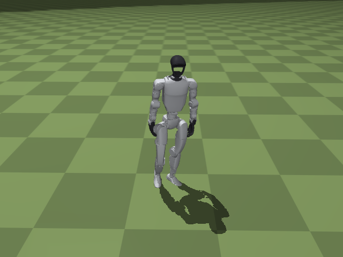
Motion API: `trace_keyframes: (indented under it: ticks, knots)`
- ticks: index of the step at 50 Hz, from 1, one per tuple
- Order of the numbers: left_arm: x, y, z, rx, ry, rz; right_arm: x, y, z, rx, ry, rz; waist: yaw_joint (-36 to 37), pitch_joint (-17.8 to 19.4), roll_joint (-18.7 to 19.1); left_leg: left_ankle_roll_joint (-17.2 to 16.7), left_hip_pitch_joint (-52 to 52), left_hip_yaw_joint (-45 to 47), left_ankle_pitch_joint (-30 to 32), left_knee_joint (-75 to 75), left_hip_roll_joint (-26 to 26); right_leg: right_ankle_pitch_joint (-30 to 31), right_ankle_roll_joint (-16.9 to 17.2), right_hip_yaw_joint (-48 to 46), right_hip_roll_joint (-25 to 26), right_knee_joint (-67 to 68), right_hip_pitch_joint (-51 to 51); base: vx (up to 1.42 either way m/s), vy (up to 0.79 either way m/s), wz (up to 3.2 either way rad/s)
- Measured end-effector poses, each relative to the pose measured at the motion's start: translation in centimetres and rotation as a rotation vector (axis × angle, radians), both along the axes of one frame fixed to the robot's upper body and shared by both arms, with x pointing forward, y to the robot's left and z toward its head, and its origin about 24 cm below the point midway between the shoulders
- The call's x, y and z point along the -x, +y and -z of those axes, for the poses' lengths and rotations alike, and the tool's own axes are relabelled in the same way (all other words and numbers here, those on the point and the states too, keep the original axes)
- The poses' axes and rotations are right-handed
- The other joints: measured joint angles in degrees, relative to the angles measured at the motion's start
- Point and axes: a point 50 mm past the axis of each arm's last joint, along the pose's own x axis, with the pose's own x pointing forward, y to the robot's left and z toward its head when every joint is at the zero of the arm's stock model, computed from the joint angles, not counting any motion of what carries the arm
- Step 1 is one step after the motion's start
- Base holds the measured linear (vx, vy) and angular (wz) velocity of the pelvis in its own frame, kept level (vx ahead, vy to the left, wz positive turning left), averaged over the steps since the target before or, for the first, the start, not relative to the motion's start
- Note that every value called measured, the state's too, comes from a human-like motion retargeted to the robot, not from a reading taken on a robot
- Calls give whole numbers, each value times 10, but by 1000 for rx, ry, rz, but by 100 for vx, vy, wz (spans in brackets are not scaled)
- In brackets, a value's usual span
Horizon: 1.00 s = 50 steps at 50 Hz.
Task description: In place motions
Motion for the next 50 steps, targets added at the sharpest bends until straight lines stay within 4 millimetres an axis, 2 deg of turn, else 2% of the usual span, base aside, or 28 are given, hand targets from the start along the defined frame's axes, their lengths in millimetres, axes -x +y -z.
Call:
trace_keyframes:
  ticks: [4,6,7,8,10,12,15,17,20,25,30,34,41,50]
  knots:
    - [15,-7,1,12,48,29,-23,-7,0,62,-94,-148,-60,15,-2,-2,-7,-88,10,9,-24,-21,31,-13,21,-156,11,-16,-12,202]
    - [21,-12,1,25,65,32,-28,-12,0,87,-112,-210,-90,18,-12,-1,1,-131,14,13,-49,-14,58,-18,16,-252,36,-4,-5,193]
    - [24,-14,1,33,73,28,-30,-14,0,96,-113,-240,-91,16,-23,1,10,-137,13,14,-64,-6,59,-12,15,-296,49,5,-3,39]
    - [27,-16,1,41,81,17,-30,-16,-1,102,-107,-273,-62,9,-42,4,24,-110,9,11,-80,4,32,16,20,-327,60,11,1,-166]
    - [31,-17,0,53,99,8,-27,-16,-1,92,-83,-289,52,-18,-79,8,36,-7,-5,3,-101,-1,17,111,36,-327,53,14,5,-318]
    - [31,-23,1,50,105,19,-22,-12,0,63,-59,-200,74,-19,-75,9,40,-13,-7,11,-100,10,26,110,43,-357,78,7,6,-32]
    - [26,-30,3,21,67,-22,-20,-5,0,12,-48,-50,72,-11,-68,12,57,-40,-9,21,-95,29,30,69,43,-396,119,12,3,83]
    - [26,-30,3,29,48,-27,-16,0,0,-14,-46,21,52,-28,-64,13,59,-62,-13,24,-99,32,25,47,53,-420,135,23,0,84]
    - [30,-29,3,50,65,30,-6,6,1,-25,-24,65,67,-73,-68,10,46,-64,-18,24,-107,24,17,57,49,-417,122,21,0,12]
    - [18,-28,3,52,50,43,-12,9,1,-53,-22,4,80,-64,-72,8,64,-69,-18,24,-100,20,14,42,53,-415,143,1,-1,21]
    - [9,-27,3,84,11,33,-19,7,1,-53,-50,-114,80,-79,-69,7,61,-74,-21,23,-97,19,10,40,58,-416,141,1,-1,2]
    - [4,-22,3,65,-26,23,-19,8,1,-54,-56,-104,81,-83,-68,5,61,-75,-22,21,-94,20,7,41,60,-415,138,0,-1,2]
    - [8,-18,3,54,-11,2,-9,8,0,-65,-16,-14,81,-86,-67,3,59,-78,-23,19,-91,21,2,38,62,-414,136,0,-1,1]
    - [21,-18,2,51,35,-2,10,-1,-2,-20,54,-18,82,-88,-67,1,56,-80,-23,19,-88,25,-2,34,64,-414,134,0,0,0]
